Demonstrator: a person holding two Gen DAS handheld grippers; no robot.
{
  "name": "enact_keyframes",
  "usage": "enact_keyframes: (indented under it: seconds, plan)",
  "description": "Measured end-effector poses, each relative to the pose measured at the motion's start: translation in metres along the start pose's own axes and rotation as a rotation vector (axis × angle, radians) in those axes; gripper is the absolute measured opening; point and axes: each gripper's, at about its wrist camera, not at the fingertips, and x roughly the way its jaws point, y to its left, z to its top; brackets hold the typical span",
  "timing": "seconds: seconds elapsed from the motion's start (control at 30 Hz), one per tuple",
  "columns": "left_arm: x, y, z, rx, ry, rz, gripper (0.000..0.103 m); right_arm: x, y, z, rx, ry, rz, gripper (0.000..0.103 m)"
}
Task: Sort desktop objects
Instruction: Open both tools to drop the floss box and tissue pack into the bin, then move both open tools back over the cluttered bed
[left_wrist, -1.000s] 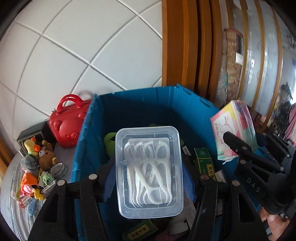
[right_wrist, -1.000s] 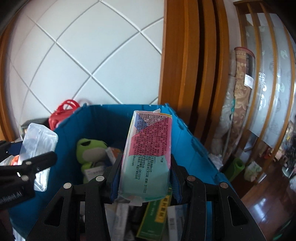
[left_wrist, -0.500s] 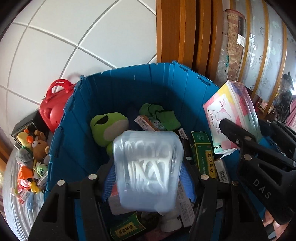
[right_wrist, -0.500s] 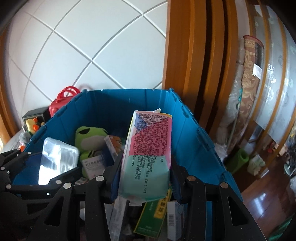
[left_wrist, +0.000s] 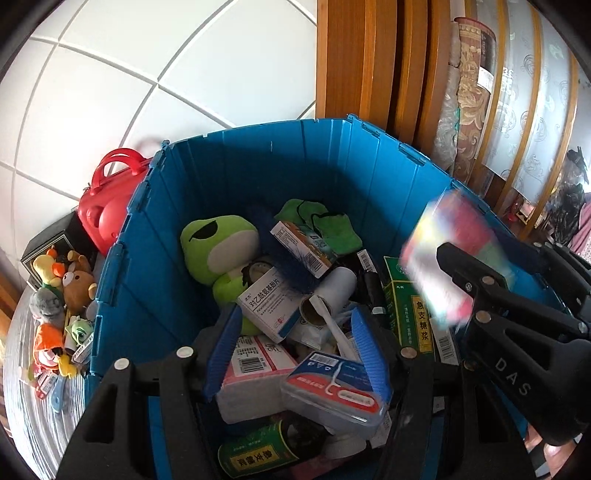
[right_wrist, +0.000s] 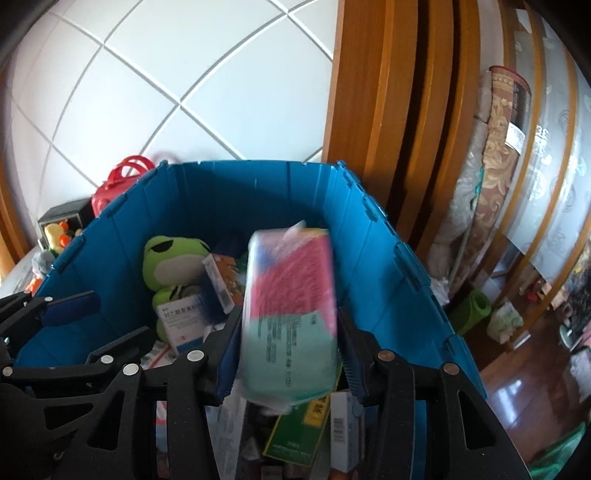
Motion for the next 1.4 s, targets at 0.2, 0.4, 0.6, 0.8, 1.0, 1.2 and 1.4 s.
enact_keyframes:
  seconds: [0.2,0.4,0.6,0.8,1.0,1.2,1.4]
  plan:
    - [0.003,0.002,0.001,-0.014,0.017,-0.014,0.061,-0.004,-0.009,-0.001,0.054,-0.015,-0.029,0.078]
    - [0.001,0.001,-0.001,-0.008,0.003,-0.005,0.061,-0.005,-0.008,0.002,0.062,-0.027,-0.042,0.085]
    - [-0.028,0.023,-0.009,-0.071,-0.086,0.004,0.061,-0.009,-0.018,0.0,0.122,-0.044,-0.035,0.101]
    - [-0.078,0.062,-0.031,-0.097,-0.191,0.052,0.069,-0.024,-0.01,-0.005,0.121,-0.107,-0.093,0.103]
    - [-0.112,0.125,-0.06,-0.139,-0.259,0.106,0.07,-0.061,0.031,-0.01,0.123,-0.174,0.021,0.103]
    - [-0.124,0.205,-0.095,-0.205,-0.246,0.118,0.07,-0.108,0.114,0.0,0.063,-0.3,0.111,0.103]
    - [-0.124,0.293,-0.136,-0.265,-0.202,0.181,0.07,-0.118,0.208,0.009,0.001,-0.307,0.224,0.103]
